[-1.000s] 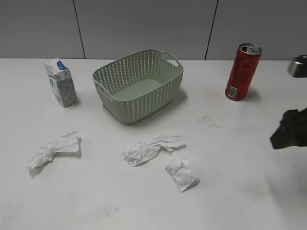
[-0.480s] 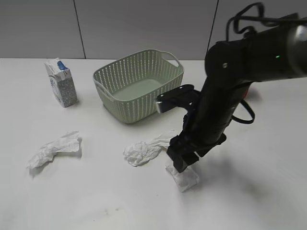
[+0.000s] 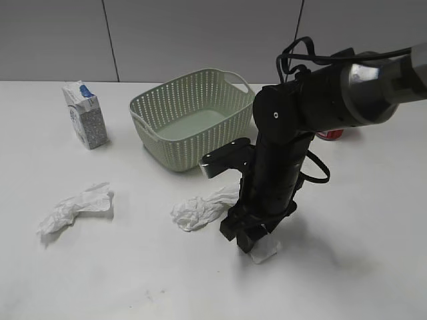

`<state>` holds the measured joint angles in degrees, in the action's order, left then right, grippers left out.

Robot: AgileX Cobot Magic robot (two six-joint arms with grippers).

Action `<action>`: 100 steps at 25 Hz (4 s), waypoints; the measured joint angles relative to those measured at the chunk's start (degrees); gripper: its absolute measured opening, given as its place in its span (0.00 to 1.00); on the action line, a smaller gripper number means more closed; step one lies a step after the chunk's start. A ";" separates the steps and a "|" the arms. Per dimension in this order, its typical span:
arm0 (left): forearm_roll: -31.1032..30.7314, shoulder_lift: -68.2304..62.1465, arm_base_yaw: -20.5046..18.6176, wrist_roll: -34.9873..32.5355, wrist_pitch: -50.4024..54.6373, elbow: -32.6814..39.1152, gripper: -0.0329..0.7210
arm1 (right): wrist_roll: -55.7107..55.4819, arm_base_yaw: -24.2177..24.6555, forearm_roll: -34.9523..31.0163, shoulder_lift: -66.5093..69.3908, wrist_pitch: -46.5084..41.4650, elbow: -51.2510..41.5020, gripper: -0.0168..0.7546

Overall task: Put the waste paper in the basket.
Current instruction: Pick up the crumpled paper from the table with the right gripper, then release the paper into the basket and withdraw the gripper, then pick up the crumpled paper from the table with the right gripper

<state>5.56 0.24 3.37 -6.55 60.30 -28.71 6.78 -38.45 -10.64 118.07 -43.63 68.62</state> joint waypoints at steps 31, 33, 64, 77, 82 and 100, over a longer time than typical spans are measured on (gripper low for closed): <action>0.00 0.00 0.00 0.00 0.00 0.00 0.82 | 4.49 0.00 3.84 0.93 15.37 39.48 0.02; 0.00 0.00 0.00 0.00 0.00 0.00 0.82 | 4.49 0.00 6.57 2.28 21.10 39.55 0.02; -0.17 0.00 0.00 0.00 0.00 0.00 0.79 | -3.03 0.00 9.29 12.53 10.00 43.73 0.86; -0.22 0.00 0.00 0.00 0.00 0.00 0.79 | -4.11 7.05 7.10 5.72 -22.34 56.95 0.79; -0.22 0.00 0.00 0.00 0.00 0.00 0.79 | -4.15 14.07 0.24 1.28 -24.23 53.13 0.79; -0.21 0.00 0.00 0.00 0.00 0.00 0.79 | 7.22 18.10 -7.26 -14.30 -24.64 29.09 0.79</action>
<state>5.35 0.24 3.37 -6.55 60.30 -28.71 14.00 -20.35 -17.90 103.76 -68.27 97.71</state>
